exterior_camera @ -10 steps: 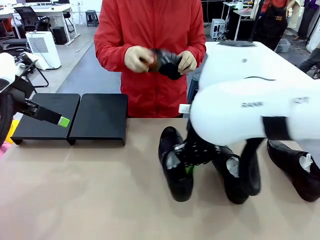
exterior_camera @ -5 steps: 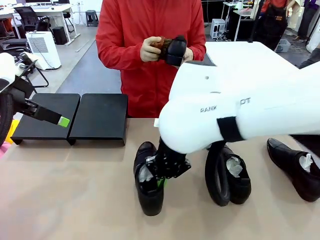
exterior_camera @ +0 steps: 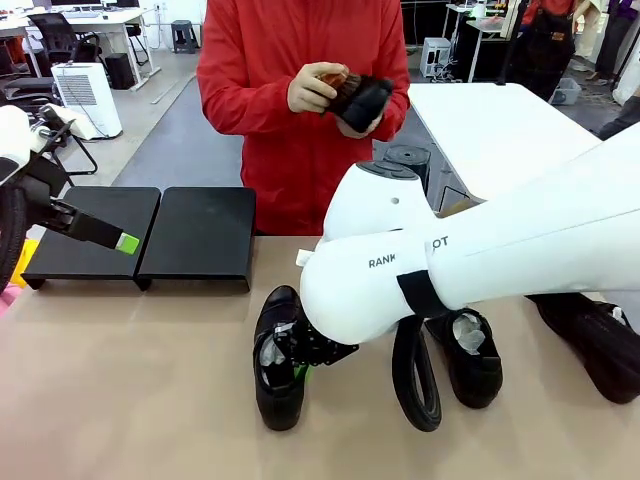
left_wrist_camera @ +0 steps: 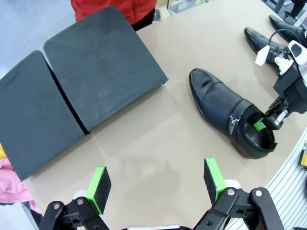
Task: Organize the shoes by placing them on the stand.
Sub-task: Pick up one Shoe and place it in the middle of the table.
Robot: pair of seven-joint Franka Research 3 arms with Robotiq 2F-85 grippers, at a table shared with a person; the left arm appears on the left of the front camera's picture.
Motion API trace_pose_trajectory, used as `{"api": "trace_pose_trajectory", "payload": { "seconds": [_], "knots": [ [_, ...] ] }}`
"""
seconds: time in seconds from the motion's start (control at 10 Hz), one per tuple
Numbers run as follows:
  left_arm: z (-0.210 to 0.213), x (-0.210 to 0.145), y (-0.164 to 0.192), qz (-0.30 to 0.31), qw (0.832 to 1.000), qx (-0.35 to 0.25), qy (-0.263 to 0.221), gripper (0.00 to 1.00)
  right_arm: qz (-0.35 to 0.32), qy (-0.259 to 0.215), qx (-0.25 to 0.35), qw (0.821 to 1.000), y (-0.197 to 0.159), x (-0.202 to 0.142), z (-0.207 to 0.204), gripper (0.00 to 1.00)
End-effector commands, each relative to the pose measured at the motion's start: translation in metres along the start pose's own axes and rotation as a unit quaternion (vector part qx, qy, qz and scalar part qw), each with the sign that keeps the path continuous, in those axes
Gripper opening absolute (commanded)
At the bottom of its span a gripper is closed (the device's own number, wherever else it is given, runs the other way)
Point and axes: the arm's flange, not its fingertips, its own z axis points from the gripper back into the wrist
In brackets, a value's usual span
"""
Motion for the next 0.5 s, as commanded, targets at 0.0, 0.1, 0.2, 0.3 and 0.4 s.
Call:
{"api": "trace_pose_trajectory", "payload": {
  "seconds": [0.0,0.1,0.2,0.3,0.4],
  "knots": [
    [0.000,0.000,0.001,0.001,1.000,-0.004,-0.001,1.00,-0.028,-0.014,0.013,0.999,0.000,-0.001,-0.004,0.04],
    [0.000,0.000,0.001,0.001,1.000,-0.004,-0.001,1.00,-0.021,0.001,0.015,1.000,0.000,0.002,-0.004,0.20],
    [0.000,0.000,0.001,0.001,1.000,-0.004,-0.001,1.00,-0.024,0.009,0.021,0.999,-0.002,0.004,0.002,0.38],
    [0.000,0.000,0.001,0.001,1.000,-0.004,-0.001,1.00,-0.023,0.008,0.026,0.999,-0.004,0.004,0.008,0.56],
    [0.000,0.000,0.001,0.001,1.000,-0.004,-0.001,1.00,-0.022,0.010,0.030,0.999,-0.008,0.005,0.014,0.75]
  ]
}}
